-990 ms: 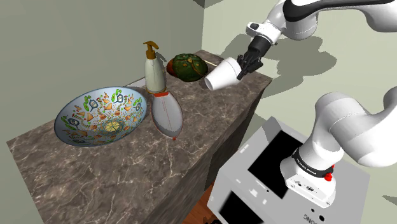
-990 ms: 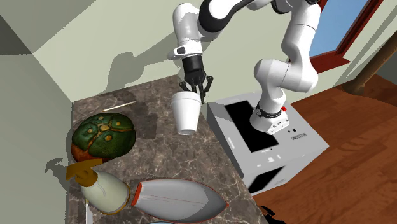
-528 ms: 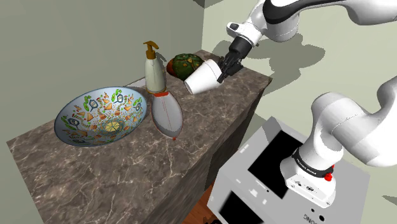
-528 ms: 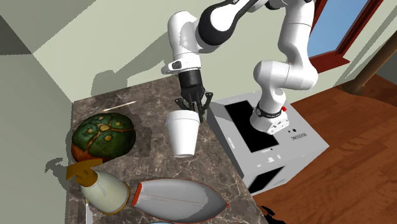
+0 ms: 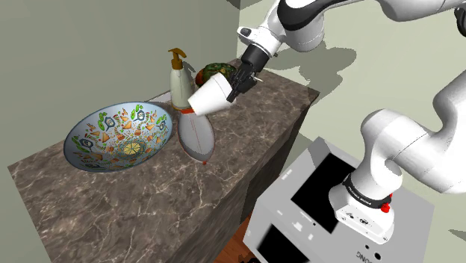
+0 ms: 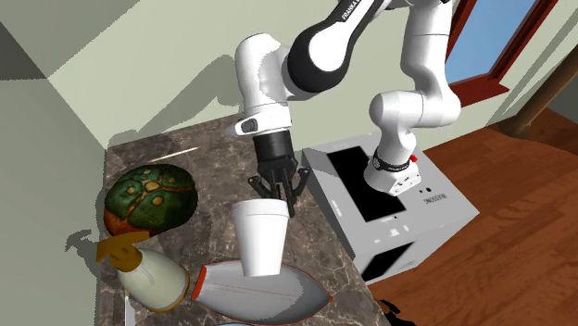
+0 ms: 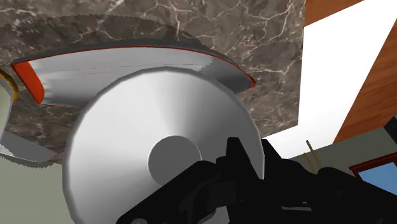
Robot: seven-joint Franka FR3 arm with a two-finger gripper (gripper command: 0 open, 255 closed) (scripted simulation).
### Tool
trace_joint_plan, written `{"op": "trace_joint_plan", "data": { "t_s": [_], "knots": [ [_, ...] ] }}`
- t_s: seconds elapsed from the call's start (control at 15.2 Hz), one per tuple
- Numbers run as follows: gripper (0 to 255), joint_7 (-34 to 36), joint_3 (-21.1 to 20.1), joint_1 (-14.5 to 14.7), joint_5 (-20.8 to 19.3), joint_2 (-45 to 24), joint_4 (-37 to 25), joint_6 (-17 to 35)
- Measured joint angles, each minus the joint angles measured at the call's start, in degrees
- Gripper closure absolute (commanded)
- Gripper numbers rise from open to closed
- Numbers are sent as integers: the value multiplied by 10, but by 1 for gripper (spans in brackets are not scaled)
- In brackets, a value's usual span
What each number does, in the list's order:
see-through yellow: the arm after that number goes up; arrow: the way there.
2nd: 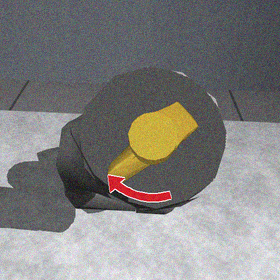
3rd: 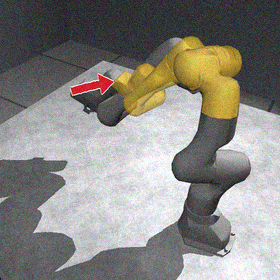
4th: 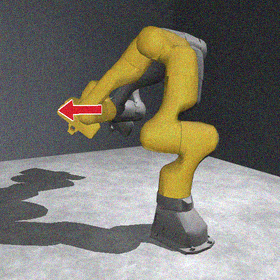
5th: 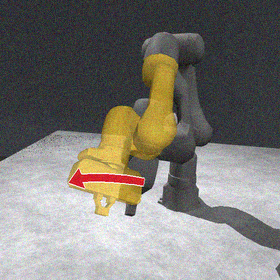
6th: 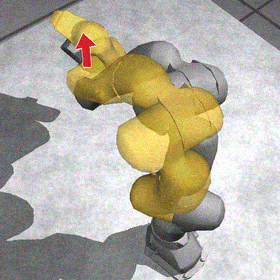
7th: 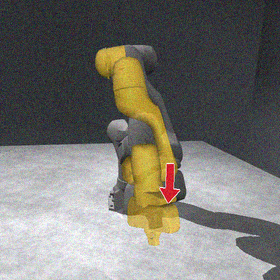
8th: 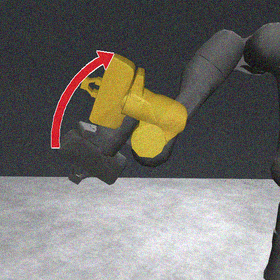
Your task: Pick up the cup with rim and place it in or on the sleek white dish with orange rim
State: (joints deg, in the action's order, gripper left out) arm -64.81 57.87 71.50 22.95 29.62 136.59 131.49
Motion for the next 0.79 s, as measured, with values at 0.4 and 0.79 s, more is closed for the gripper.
{"op": "trace_joint_plan", "data": {
  "t_s": [0.4,0.79],
  "knots": [
    [255,-6,41,99,66,-71,-48,25],
    [255,-54,91,147,107,-95,-34,53]
  ]
}}
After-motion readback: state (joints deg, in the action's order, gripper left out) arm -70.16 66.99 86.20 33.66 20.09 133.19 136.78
